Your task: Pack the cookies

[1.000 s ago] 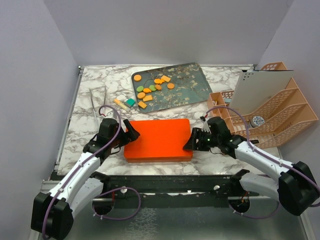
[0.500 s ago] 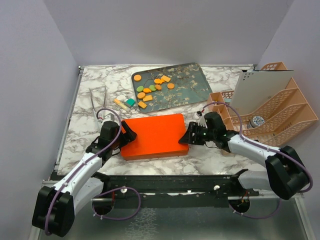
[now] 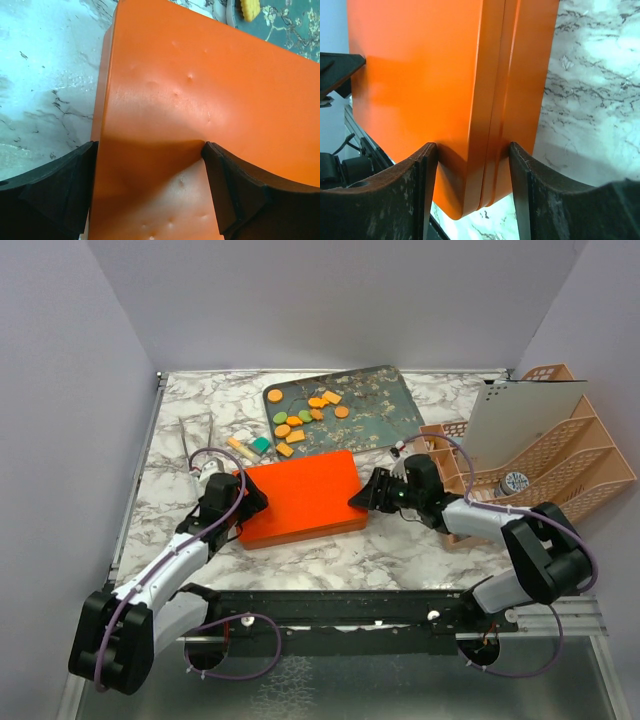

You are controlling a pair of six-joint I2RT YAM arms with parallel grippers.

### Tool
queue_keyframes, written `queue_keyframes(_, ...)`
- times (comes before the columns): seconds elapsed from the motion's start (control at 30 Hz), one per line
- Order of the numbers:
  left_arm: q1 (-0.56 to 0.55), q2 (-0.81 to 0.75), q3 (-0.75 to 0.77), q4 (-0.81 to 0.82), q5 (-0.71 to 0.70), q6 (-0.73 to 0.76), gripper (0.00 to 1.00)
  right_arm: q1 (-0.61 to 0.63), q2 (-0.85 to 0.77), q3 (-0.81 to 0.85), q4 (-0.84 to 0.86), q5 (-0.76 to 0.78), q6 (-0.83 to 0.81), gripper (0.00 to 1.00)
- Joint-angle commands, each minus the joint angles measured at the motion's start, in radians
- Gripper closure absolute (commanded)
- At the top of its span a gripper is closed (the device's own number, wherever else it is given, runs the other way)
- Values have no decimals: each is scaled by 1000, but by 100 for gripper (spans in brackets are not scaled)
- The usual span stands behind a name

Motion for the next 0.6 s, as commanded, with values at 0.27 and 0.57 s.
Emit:
queue_keyframes(0.27,-165,91,116,1,156,-23,11,62,132,-116,388,-237,192,60)
queue_keyframes(0.57,-189,193,123,27,105,-9,10,83,204,-142,462,-224,221,71)
